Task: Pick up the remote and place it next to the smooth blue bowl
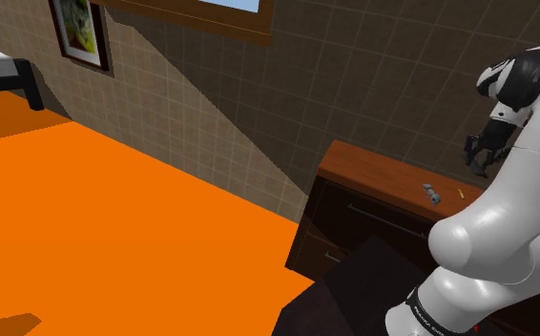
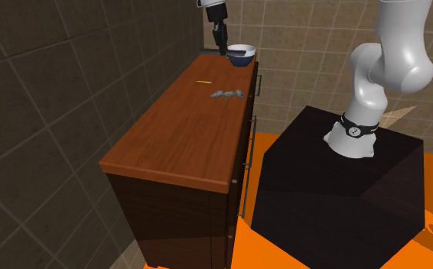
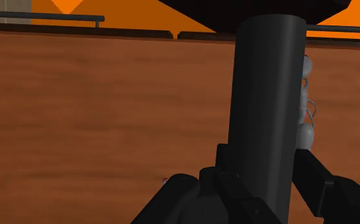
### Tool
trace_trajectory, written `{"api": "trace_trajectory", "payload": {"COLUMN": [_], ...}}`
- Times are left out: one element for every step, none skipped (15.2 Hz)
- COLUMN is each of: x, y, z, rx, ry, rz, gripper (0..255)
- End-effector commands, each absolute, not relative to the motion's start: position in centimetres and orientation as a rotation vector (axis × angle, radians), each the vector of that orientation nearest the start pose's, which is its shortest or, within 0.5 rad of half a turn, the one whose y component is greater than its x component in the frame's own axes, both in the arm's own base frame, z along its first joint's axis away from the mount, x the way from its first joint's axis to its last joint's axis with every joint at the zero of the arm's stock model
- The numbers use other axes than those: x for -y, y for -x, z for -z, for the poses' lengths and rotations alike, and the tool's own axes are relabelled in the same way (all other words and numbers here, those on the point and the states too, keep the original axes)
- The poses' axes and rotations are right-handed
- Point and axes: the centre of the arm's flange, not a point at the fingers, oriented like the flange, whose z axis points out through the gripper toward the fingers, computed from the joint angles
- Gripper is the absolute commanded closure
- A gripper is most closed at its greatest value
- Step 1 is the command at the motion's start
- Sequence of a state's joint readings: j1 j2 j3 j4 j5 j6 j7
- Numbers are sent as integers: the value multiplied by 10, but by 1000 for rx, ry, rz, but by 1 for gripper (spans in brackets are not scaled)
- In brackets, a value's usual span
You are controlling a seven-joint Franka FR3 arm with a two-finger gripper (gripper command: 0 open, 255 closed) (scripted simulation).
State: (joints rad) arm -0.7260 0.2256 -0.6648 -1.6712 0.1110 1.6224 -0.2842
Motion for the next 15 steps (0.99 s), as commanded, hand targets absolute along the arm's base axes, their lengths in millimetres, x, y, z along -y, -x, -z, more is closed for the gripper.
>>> {"api": "trace_trajectory", "payload": {"x": [585,591,597,602,608,614,619,625,631,636,642,646,646,646,646], "y": [-119,-107,-95,-83,-71,-59,-47,-35,-23,-11,1,9,9,9,9], "z": [-476,-476,-476,-476,-476,-476,-476,-476,-476,-476,-476,-476,-470,-465,-460], "rx": [-1593,-1593,-1593,-1593,-1593,-1593,-1593,-1593,-1593,-1593,-1593,-1593,-1593,-1593,-1593], "ry": [2522,2522,2522,2522,2522,2522,2522,2522,2522,2522,2522,2522,2522,2522,2522], "rz": [-258,-258,-258,-258,-258,-258,-258,-258,-258,-258,-258,-258,-258,-258,-258], "gripper": [255,255,255,255,255,255,255,255,255,255,255,255,255,255,255]}}
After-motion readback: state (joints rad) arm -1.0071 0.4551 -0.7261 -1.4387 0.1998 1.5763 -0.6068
